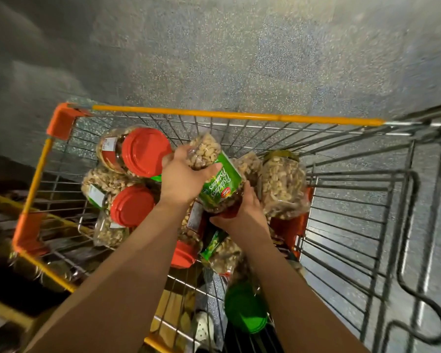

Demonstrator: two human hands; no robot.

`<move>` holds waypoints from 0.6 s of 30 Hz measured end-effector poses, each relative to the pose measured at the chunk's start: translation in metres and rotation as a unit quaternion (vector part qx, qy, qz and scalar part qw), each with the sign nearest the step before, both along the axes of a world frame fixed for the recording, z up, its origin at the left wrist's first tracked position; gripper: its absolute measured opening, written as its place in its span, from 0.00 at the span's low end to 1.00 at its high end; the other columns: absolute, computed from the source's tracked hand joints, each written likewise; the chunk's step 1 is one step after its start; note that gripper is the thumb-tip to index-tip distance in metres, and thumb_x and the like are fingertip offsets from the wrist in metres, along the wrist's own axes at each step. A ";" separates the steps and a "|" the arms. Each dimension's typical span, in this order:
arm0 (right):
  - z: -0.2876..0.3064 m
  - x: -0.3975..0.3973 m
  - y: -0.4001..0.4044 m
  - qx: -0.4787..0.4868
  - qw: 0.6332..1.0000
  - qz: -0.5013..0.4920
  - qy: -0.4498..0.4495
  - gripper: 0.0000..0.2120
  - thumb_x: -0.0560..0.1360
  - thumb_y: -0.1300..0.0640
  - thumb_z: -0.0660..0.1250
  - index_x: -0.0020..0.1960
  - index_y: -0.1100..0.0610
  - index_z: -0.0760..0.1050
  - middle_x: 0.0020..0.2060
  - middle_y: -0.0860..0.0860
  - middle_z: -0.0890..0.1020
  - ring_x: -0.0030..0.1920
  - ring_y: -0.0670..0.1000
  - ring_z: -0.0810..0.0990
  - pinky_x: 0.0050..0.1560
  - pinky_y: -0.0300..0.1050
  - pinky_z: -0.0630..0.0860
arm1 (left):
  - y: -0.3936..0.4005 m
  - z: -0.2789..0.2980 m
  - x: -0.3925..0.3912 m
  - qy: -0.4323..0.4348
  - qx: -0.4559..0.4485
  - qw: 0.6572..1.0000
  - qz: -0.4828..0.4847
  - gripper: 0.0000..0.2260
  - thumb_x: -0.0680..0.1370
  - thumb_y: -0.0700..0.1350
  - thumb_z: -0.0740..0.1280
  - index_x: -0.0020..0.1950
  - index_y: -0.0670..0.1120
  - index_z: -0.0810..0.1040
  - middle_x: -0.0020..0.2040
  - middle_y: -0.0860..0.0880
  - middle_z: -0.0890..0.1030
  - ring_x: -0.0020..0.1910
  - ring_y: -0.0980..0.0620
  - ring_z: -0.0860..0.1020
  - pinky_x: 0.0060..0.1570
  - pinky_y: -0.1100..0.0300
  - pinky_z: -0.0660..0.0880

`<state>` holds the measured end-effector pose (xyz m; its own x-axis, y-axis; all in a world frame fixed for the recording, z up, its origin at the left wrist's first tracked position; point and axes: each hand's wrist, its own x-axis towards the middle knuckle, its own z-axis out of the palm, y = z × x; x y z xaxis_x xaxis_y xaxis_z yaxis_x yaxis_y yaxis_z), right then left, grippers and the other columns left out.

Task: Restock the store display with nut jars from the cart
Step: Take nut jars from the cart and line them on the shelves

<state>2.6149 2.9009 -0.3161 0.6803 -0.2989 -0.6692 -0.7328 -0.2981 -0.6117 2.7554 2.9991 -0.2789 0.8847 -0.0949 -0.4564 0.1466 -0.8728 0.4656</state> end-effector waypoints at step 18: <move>0.025 -0.023 0.007 0.053 0.982 -0.126 -0.131 0.53 0.65 0.42 0.82 0.81 0.48 0.57 0.75 0.46 0.68 0.73 0.45 0.68 0.74 0.46 0.67 | 0.012 0.047 -0.050 -0.159 -0.106 0.979 0.070 0.25 0.63 0.55 0.84 0.52 0.54 0.75 0.59 0.51 0.70 0.60 0.49 0.74 0.64 0.58 0.71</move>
